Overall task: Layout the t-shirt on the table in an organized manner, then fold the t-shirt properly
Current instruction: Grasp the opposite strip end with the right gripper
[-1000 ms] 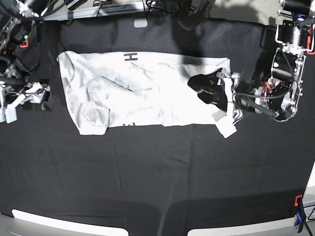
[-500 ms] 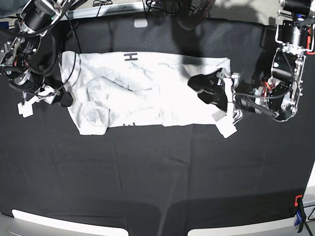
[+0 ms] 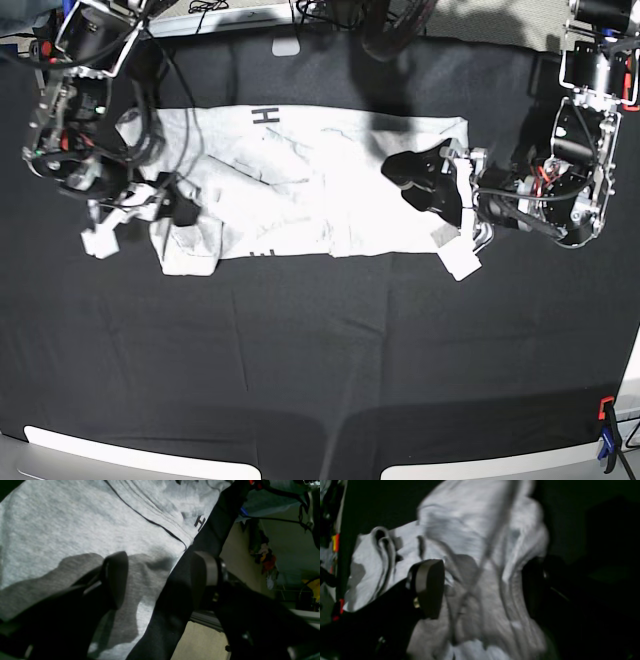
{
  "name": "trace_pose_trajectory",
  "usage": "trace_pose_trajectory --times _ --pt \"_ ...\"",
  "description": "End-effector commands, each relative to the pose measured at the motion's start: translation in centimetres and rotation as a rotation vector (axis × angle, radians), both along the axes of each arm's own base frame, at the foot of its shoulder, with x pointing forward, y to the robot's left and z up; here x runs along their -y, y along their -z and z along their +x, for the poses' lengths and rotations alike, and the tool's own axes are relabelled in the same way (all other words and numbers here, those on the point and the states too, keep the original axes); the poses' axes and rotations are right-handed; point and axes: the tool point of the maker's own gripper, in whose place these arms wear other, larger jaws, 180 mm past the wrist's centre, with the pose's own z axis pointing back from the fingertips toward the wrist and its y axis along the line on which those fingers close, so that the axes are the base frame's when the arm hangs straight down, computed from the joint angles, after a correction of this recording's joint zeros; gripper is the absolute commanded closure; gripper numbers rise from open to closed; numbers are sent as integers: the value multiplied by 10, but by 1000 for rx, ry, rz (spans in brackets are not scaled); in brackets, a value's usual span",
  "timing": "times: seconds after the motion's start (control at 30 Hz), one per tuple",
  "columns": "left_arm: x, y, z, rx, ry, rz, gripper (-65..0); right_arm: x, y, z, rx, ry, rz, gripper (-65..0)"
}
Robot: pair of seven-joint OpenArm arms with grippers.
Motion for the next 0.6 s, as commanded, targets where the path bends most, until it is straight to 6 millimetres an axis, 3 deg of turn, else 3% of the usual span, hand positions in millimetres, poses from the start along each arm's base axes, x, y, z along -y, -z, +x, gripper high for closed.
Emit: trace_pose_trajectory --times 0.0,0.17,0.23,0.4,0.43,0.57 --pt "1 -15 9 42 -6 -33 -368 0 0 -1 -9 -19 -19 -437" --pt "1 -15 9 42 -6 -33 -368 -2 0 -1 -10 -17 -14 -417" --pt "1 -15 9 42 -6 -33 -368 0 0 -1 -9 -16 -17 -341" --pt "1 -15 9 42 -6 -33 -368 1 -2 1 -5 -16 -18 -25" --pt "1 -15 9 42 -6 -33 -368 1 -3 3 -1 -16 -21 0" --pt "1 -15 9 42 -6 -33 -368 8 -14 16 30 -15 -40 0"
